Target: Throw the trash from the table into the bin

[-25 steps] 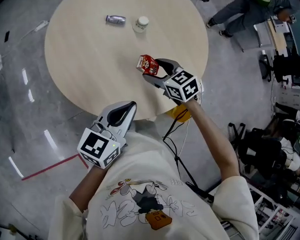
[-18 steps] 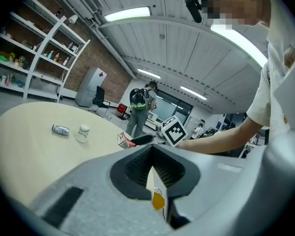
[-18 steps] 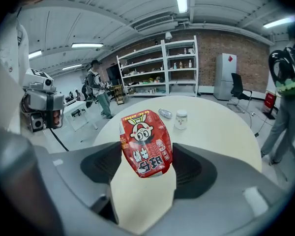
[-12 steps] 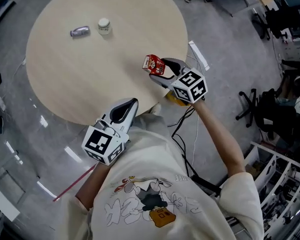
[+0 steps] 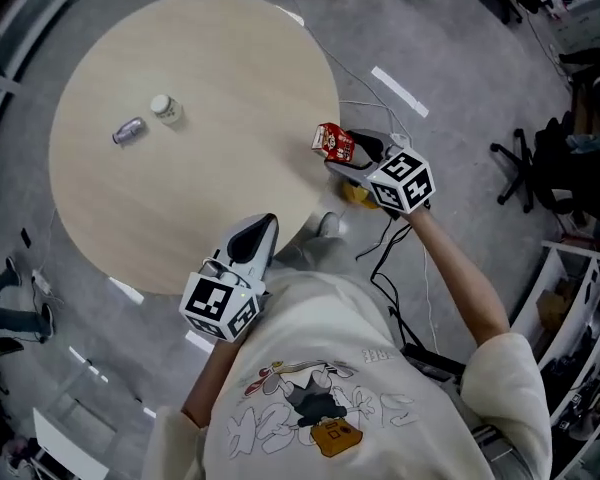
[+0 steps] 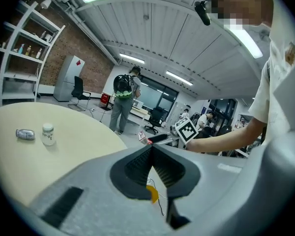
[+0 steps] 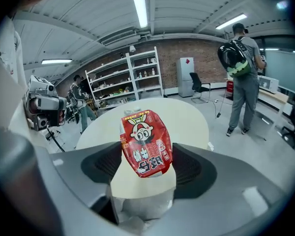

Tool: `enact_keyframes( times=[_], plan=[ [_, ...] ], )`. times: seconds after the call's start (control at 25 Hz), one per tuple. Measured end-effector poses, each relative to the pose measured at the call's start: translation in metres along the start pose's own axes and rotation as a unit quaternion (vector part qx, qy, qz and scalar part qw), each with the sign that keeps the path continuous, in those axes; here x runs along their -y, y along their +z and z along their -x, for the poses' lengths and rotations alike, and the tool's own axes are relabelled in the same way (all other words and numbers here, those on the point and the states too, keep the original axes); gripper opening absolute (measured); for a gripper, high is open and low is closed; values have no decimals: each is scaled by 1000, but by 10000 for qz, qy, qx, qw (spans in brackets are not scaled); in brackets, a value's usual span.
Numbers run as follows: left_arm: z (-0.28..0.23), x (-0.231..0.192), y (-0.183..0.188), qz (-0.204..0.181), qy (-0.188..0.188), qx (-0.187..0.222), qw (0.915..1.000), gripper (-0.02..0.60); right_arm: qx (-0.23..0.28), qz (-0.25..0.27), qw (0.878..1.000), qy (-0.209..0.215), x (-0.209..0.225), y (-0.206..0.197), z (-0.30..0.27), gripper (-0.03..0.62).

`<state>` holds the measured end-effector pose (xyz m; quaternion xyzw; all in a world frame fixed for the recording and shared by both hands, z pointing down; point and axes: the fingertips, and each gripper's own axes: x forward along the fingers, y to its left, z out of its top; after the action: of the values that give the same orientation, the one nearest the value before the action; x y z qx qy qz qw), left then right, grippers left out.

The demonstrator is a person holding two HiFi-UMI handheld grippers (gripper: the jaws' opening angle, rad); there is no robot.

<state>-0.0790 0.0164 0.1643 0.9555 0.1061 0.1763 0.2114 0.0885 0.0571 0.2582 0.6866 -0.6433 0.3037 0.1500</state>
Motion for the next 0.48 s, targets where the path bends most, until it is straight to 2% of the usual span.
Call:
enact_keyframes(
  times=[0.16, 0.48],
  plan=[
    [-30, 16, 9, -71, -64, -47, 9999, 3, 78, -283, 9992, -280, 38, -19, 33, 331],
    [-107, 68, 30, -460, -531, -298, 9971, 3, 349, -770, 9922, -920, 108, -61, 107, 330]
  ],
)
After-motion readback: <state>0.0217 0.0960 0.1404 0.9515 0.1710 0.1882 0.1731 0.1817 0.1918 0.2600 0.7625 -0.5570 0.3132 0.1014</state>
